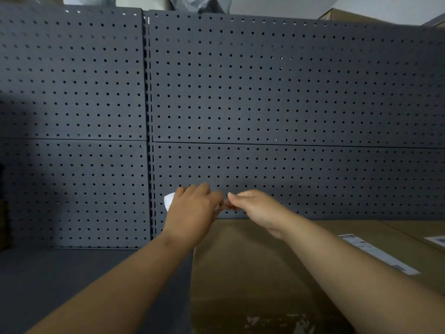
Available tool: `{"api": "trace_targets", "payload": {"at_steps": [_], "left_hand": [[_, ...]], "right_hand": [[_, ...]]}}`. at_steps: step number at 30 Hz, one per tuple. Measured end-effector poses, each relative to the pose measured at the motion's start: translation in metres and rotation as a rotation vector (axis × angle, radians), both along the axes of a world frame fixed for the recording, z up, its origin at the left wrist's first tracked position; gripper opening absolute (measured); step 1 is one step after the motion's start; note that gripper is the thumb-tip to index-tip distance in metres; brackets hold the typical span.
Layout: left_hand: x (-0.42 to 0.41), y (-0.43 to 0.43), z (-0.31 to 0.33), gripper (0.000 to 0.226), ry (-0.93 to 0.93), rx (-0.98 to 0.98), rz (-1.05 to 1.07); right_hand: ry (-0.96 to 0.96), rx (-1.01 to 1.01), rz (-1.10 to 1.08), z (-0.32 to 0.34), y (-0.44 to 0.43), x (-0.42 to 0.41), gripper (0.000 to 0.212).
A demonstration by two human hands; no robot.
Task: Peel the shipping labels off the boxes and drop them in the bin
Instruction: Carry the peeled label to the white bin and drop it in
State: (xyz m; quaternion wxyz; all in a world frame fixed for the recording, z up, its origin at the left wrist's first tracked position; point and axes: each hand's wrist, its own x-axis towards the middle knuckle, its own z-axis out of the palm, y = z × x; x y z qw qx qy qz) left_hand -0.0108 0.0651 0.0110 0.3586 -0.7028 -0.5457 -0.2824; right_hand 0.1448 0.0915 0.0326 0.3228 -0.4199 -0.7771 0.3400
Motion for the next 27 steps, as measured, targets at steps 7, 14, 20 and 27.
{"api": "trace_targets", "payload": {"at_steps": [7,14,20,27], "left_hand": [[0.002,0.005,-0.002,0.016,-0.135,-0.016,-0.132],[-0.034,0.006,-0.010,0.008,-0.311,-0.106,-0.047],[-0.050,0.005,-0.023,0.012,-0.333,-0.182,-0.038],[-0.054,-0.006,-0.027,0.021,-0.324,-0.226,-0.048]], "right_hand": [[0.166,-0.089,-0.002,-0.006,0.008,0.003,0.034],[-0.674,0.220,-0.305,-0.034,0.034,0.012,0.025],[-0.722,0.410,0.123,-0.039,-0.014,-0.024,0.019],[-0.862,0.213,-0.260,-0.032,0.036,0.002,0.019]]}}
